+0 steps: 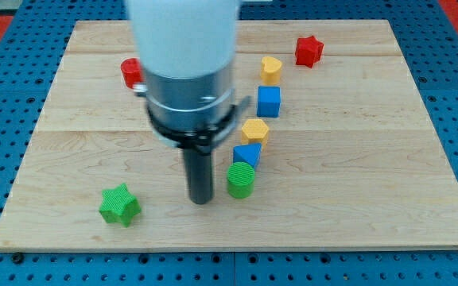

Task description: Slide green circle to right of blue cube

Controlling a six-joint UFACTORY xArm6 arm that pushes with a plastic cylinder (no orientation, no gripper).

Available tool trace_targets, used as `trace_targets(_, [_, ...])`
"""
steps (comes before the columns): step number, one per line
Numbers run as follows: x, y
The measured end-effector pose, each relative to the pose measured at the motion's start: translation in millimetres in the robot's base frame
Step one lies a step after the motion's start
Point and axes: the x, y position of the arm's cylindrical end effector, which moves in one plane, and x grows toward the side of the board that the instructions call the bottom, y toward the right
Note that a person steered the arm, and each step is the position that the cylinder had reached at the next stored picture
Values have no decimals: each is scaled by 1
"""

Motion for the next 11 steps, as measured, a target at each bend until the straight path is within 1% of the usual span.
trace_targets(1, [-26, 6])
trace_targets(2, [-23, 85])
trace_targets(3, [-3, 134])
trace_targets(4, [8, 88])
trace_targets(5, [43, 65])
trace_targets(6, [53, 133])
trace_targets(7, [12, 192])
trace_targets(8, [-17, 242])
trace_targets(9, [-34, 266])
trace_targets(10, [-54, 269])
trace_targets(11, [-72, 210])
